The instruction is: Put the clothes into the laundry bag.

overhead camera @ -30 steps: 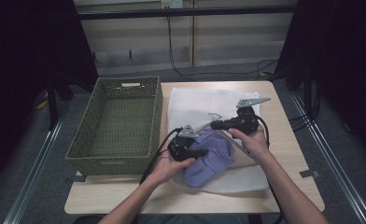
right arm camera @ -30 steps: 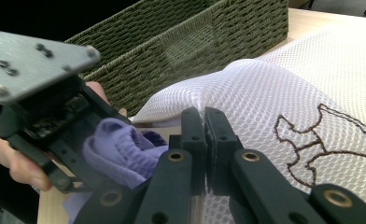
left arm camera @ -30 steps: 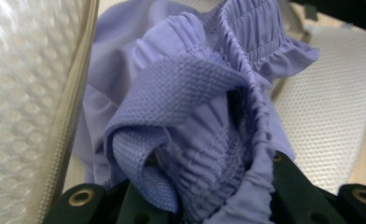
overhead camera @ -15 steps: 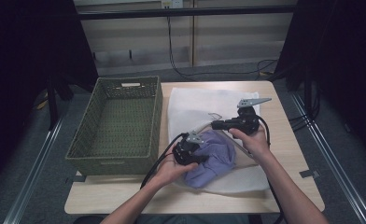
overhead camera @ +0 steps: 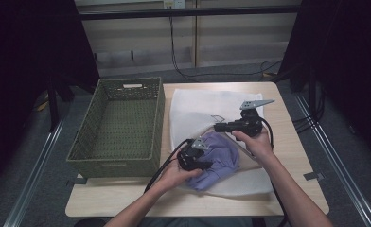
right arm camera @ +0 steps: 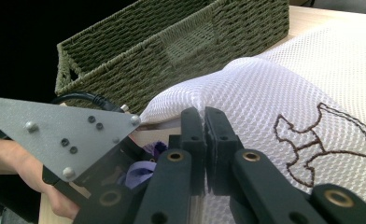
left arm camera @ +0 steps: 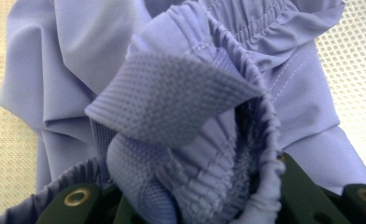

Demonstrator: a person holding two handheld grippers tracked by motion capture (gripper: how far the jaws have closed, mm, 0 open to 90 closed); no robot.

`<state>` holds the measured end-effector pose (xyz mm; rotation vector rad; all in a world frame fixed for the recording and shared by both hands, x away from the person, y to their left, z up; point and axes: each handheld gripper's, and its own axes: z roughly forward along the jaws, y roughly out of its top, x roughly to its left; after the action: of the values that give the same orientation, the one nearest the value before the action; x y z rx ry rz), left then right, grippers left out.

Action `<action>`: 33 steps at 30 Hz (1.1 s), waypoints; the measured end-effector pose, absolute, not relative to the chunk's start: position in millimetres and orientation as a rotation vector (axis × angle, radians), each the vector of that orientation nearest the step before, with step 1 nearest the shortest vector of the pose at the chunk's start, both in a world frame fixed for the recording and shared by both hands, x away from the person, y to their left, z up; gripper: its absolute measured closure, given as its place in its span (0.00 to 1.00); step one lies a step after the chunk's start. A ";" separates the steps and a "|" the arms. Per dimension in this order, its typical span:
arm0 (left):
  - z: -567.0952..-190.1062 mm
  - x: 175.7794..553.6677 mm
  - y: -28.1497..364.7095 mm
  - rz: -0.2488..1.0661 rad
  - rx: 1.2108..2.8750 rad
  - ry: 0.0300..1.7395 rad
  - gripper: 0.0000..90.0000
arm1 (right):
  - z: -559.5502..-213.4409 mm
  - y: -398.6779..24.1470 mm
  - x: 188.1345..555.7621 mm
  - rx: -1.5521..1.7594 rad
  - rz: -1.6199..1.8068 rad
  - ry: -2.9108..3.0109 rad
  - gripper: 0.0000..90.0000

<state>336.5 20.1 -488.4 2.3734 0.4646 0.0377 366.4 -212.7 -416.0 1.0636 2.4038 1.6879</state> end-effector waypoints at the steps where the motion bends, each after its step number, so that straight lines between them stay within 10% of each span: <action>1: -488.5 334.9 19.9 0.047 2.353 0.480 0.81 | -416.1 -212.5 366.4 1.063 1.686 2.404 0.98; 33: -445.3 317.8 50.1 0.055 2.123 0.546 0.44 | -417.7 -210.9 366.5 1.078 1.687 2.410 0.98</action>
<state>317.8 50.1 -445.3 2.1229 0.5455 0.0549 366.5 -210.9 -417.7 1.0780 2.4102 1.6866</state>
